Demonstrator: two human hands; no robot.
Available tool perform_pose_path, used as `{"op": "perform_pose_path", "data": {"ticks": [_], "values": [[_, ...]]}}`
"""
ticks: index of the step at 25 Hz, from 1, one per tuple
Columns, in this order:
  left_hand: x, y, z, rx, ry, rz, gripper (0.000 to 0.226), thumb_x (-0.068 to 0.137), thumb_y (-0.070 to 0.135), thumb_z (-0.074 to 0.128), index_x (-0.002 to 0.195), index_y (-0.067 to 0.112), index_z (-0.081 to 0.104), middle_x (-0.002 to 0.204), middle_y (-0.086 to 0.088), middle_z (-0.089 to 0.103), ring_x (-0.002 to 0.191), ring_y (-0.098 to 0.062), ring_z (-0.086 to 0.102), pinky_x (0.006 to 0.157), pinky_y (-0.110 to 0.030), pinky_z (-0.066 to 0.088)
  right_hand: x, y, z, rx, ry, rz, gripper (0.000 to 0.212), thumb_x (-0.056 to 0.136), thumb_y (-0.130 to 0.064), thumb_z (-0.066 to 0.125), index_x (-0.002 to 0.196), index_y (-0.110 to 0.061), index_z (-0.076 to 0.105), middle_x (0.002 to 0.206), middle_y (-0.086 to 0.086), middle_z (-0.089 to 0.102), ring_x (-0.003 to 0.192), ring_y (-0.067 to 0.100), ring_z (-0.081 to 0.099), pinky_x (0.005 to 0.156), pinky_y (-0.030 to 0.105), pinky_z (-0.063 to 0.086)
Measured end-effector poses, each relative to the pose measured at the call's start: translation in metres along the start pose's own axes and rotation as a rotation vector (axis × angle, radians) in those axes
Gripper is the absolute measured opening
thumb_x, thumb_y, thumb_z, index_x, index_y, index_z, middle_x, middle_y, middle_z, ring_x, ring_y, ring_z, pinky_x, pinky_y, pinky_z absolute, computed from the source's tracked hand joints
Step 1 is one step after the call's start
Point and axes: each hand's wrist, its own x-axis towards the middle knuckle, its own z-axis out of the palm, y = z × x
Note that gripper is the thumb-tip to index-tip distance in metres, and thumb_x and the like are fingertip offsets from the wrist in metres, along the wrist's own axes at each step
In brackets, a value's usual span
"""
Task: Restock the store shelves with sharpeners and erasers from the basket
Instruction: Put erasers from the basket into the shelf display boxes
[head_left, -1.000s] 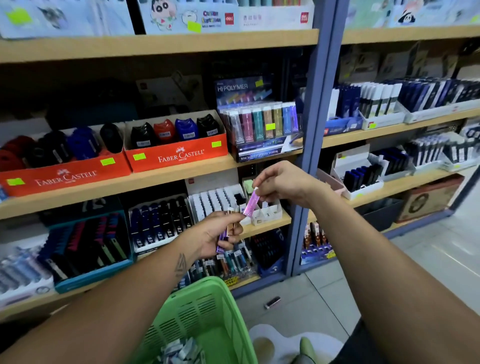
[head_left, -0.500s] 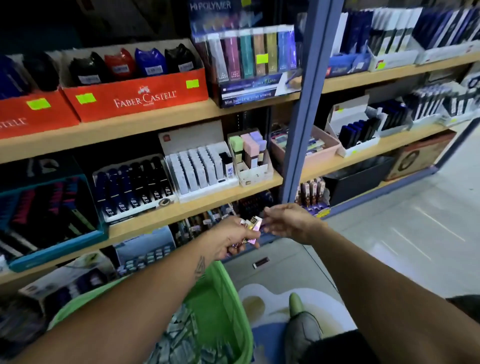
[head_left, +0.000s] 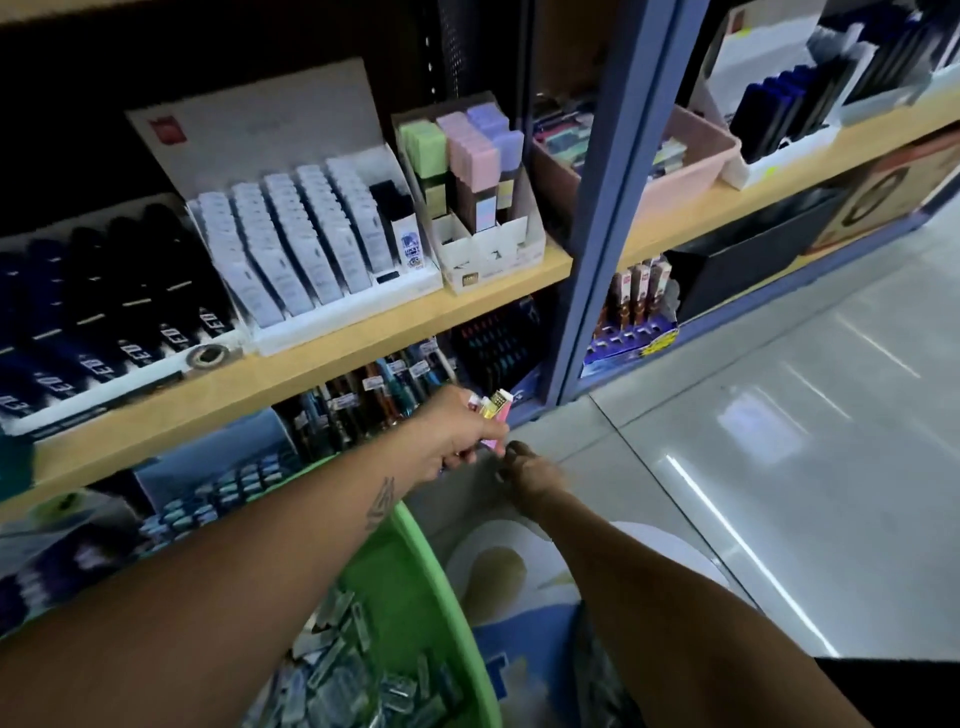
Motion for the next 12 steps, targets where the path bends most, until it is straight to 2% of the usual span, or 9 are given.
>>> {"op": "perform_pose_path", "data": {"ticks": [3, 6, 8, 10, 12], "values": [[0.01, -0.005, 0.0, -0.008, -0.028, -0.017, 0.023, 0.087, 0.012, 0.072, 0.106, 0.009, 0.06, 0.088, -0.015, 0.076, 0.04, -0.011, 0.044, 0.036, -0.017, 0.023, 0.011, 0.006, 0.016, -0.241, 0.076, -0.105, 0.039, 0.104, -0.027, 0.045, 0.142, -0.016, 0.047, 0.139, 0.01, 0.048, 0.117, 0.034, 0.057, 0.096, 0.043, 0.049], [0.009, -0.008, -0.002, -0.053, -0.021, -0.047, 0.017, 0.089, 0.007, 0.068, 0.104, 0.008, 0.059, 0.085, -0.014, 0.076, 0.04, -0.011, 0.044, 0.036, -0.017, 0.022, 0.008, 0.005, 0.017, -0.334, 0.015, -0.093, 0.042, 0.102, -0.02, 0.048, 0.143, -0.014, 0.041, 0.135, 0.011, 0.046, 0.11, 0.032, 0.061, 0.091, 0.042, 0.053], [0.005, -0.008, -0.004, -0.114, -0.01, -0.063, 0.018, 0.089, 0.003, 0.067, 0.105, 0.006, 0.059, 0.086, -0.016, 0.076, 0.041, -0.012, 0.044, 0.036, -0.017, 0.022, 0.004, 0.001, 0.008, -0.27, -0.022, -0.035, 0.042, 0.099, -0.019, 0.055, 0.139, -0.012, 0.046, 0.134, 0.012, 0.051, 0.113, 0.03, 0.06, 0.094, 0.039, 0.053], [-0.005, -0.005, -0.008, -0.189, 0.01, -0.079, 0.018, 0.09, 0.001, 0.065, 0.106, 0.004, 0.058, 0.081, -0.015, 0.074, 0.043, -0.012, 0.044, 0.036, -0.016, 0.022, -0.001, -0.01, -0.019, -0.137, -0.072, -0.011, 0.031, 0.098, -0.019, 0.055, 0.127, -0.009, 0.058, 0.127, 0.013, 0.059, 0.115, 0.029, 0.06, 0.094, 0.036, 0.051], [-0.023, 0.0, -0.016, -0.256, 0.042, -0.082, 0.023, 0.088, -0.002, 0.066, 0.108, 0.002, 0.057, 0.07, -0.011, 0.072, 0.042, -0.012, 0.043, 0.035, -0.016, 0.021, -0.015, -0.029, -0.066, 0.11, -0.151, -0.029, 0.015, 0.095, -0.015, 0.059, 0.102, -0.005, 0.068, 0.105, 0.015, 0.068, 0.097, 0.027, 0.067, 0.075, 0.032, 0.053]]}}
